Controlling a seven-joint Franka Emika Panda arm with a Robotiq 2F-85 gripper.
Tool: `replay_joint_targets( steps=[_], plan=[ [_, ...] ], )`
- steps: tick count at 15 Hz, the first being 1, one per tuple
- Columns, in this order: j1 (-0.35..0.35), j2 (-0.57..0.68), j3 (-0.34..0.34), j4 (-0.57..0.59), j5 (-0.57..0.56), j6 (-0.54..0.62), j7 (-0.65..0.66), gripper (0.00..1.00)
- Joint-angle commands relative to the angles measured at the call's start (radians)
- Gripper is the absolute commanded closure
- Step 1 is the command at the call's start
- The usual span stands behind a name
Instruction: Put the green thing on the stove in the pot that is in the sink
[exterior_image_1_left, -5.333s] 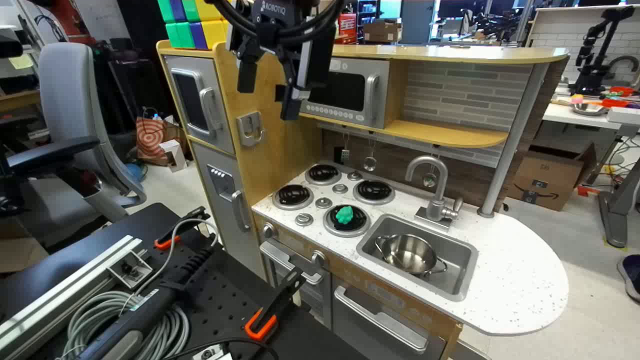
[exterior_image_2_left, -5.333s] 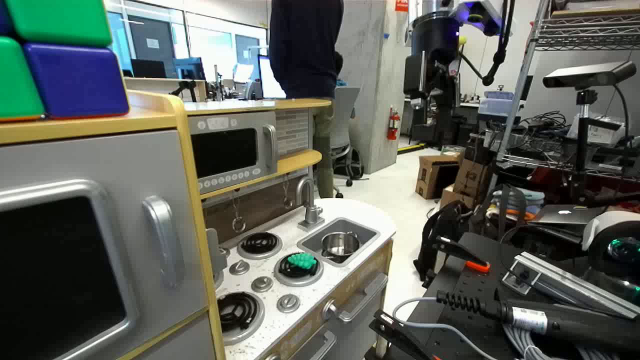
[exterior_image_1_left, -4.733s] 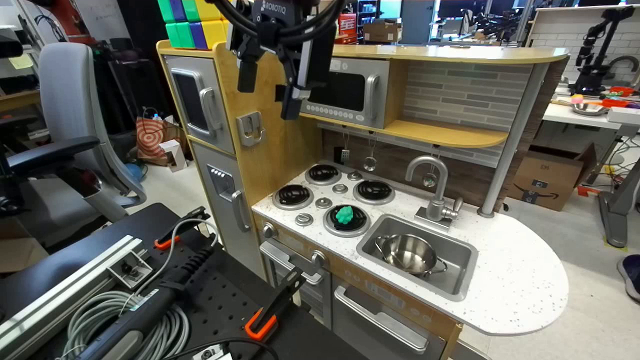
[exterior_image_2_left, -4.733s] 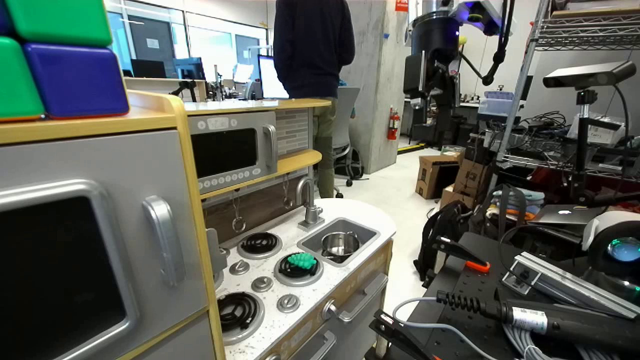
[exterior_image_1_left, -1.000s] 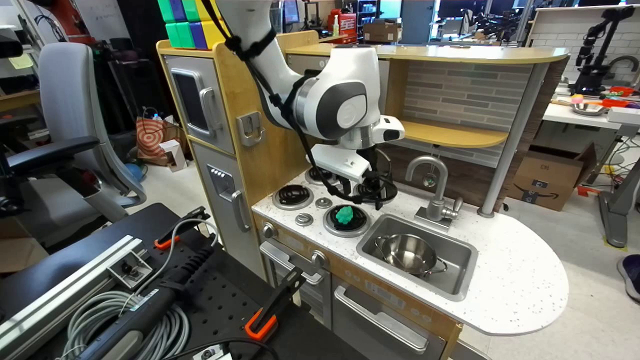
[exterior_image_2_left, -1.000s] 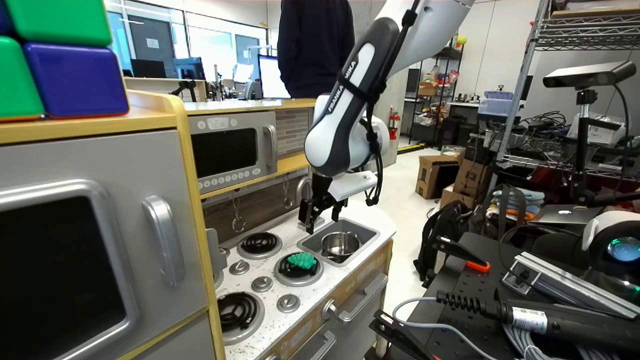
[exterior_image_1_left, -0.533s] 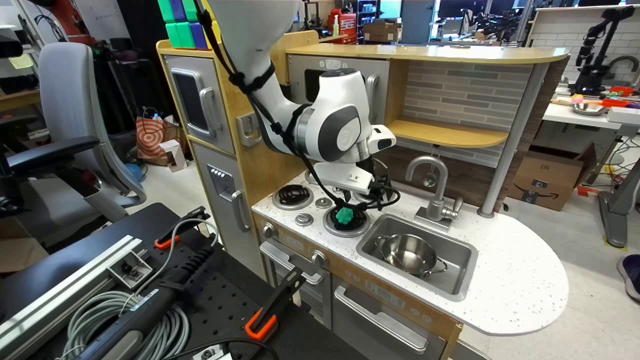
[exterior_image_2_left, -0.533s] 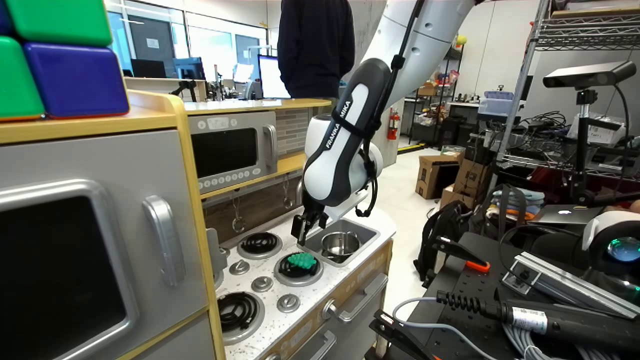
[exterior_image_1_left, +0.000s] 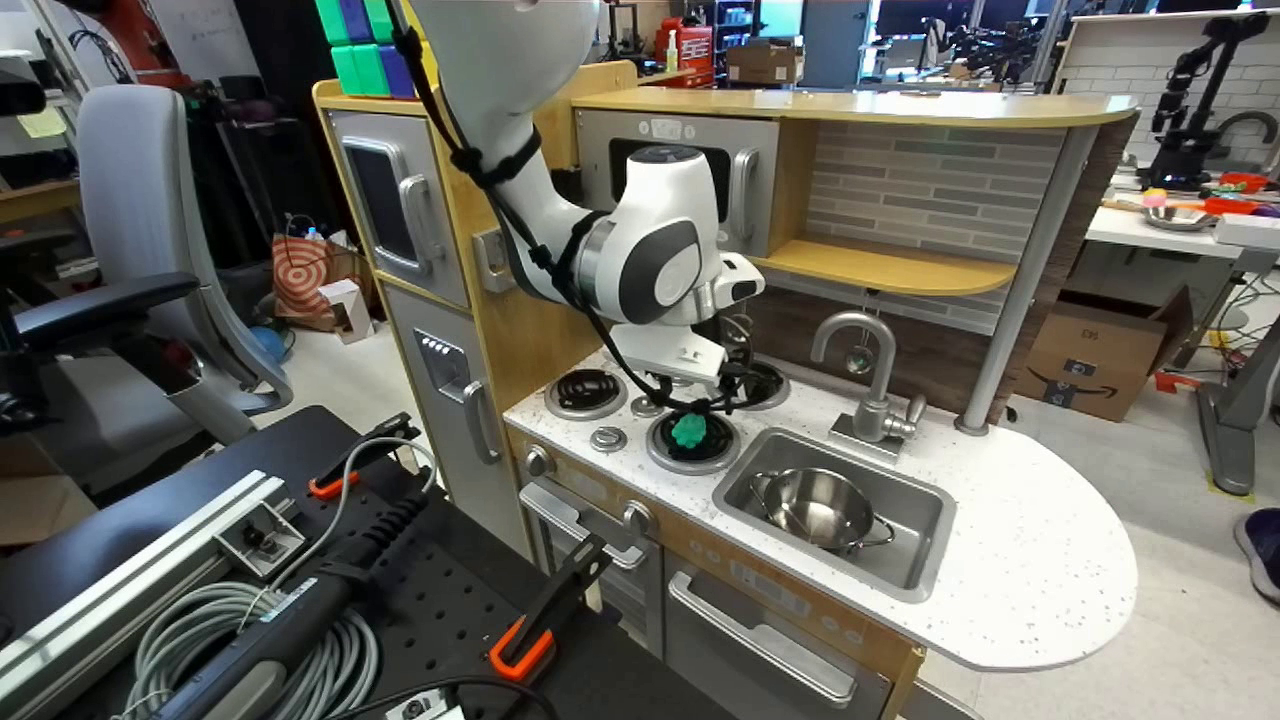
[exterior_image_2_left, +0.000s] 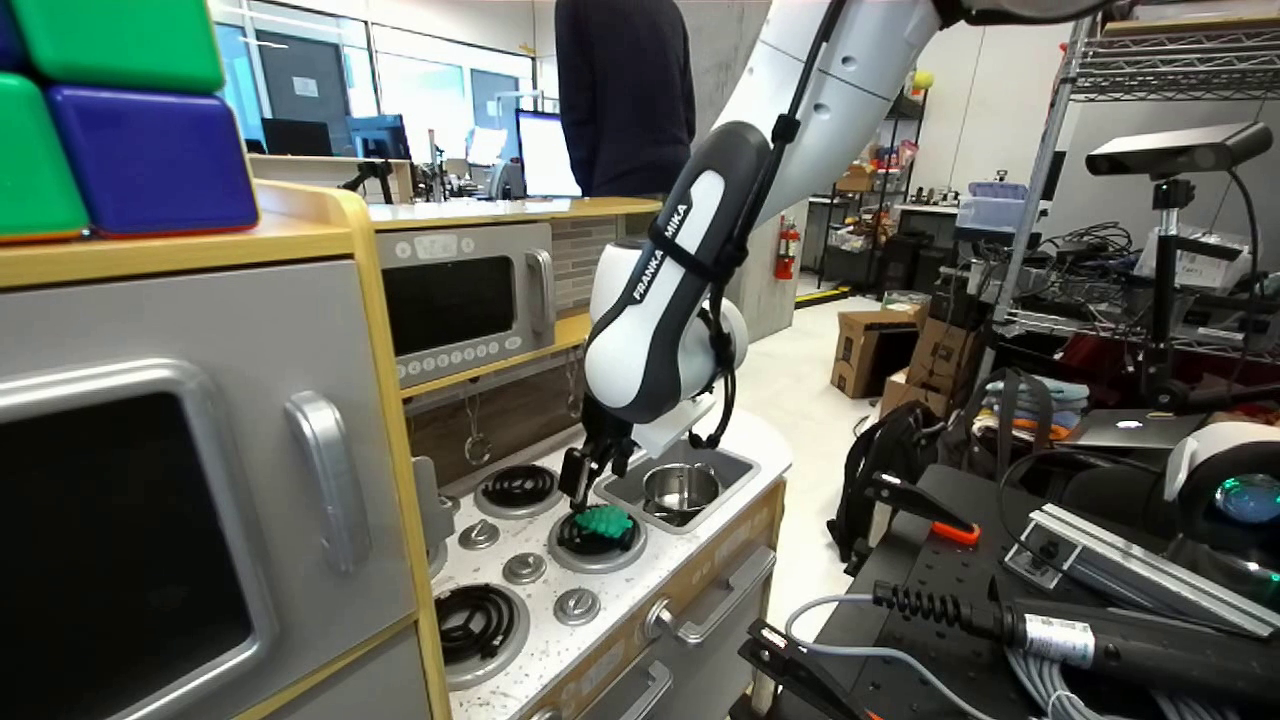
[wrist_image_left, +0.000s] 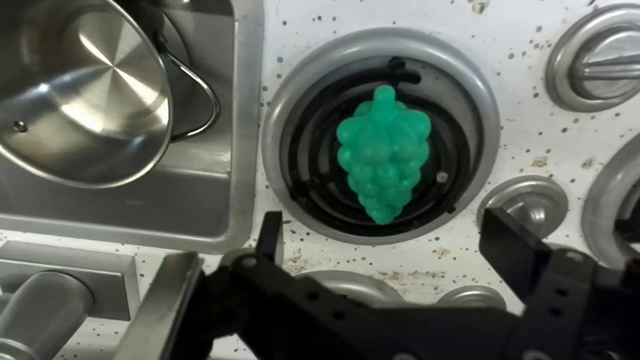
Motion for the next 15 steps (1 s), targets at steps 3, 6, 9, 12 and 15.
replay_joint_targets(
  steps=[3,6,9,12,15],
  plan=[
    [-0.012,0.064,0.031,0.081,-0.011,-0.12,-0.039,0.0],
    [-0.002,0.094,0.028,0.11,-0.013,-0.151,-0.044,0.0],
    [-0.001,0.118,0.028,0.136,-0.012,-0.161,-0.048,0.35],
    [0.0,0.114,0.017,0.135,-0.012,-0.141,-0.042,0.58],
    [-0.019,0.032,0.003,0.061,-0.002,-0.102,-0.025,0.79]
  ],
)
